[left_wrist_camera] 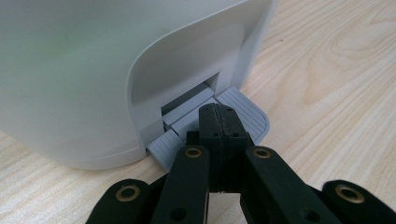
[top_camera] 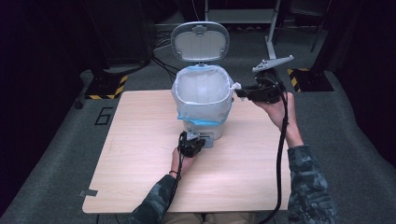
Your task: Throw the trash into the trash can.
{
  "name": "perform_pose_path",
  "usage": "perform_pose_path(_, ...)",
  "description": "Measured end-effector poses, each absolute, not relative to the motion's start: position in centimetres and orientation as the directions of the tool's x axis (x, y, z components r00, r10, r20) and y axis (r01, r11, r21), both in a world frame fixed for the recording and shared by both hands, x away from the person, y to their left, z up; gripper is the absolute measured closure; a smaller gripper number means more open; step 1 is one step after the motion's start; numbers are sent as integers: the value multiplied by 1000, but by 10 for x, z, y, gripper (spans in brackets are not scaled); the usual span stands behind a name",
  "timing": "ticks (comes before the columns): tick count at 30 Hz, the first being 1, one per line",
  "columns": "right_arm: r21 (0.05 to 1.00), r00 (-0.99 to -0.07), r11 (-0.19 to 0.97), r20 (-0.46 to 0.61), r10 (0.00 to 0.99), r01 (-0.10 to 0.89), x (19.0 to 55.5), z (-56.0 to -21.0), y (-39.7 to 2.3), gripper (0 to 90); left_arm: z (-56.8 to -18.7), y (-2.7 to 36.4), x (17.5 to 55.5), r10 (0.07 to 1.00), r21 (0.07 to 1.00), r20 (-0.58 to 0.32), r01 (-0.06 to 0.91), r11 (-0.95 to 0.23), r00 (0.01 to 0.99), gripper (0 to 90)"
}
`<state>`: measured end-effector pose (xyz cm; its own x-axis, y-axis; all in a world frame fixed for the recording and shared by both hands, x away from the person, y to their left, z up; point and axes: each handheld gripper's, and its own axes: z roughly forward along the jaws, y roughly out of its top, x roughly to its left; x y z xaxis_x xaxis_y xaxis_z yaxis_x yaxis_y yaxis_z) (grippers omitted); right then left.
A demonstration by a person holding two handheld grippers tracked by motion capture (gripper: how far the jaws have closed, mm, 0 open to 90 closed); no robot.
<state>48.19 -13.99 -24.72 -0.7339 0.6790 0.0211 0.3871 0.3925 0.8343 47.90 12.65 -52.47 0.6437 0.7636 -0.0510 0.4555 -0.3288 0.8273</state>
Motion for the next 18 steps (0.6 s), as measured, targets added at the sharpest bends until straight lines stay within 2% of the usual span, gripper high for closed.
perform_pose_path(18,826,-750,428,-10,661,366,493,-234,-115,806,-525,127,479,764,827,-58,460,-324,642,900)
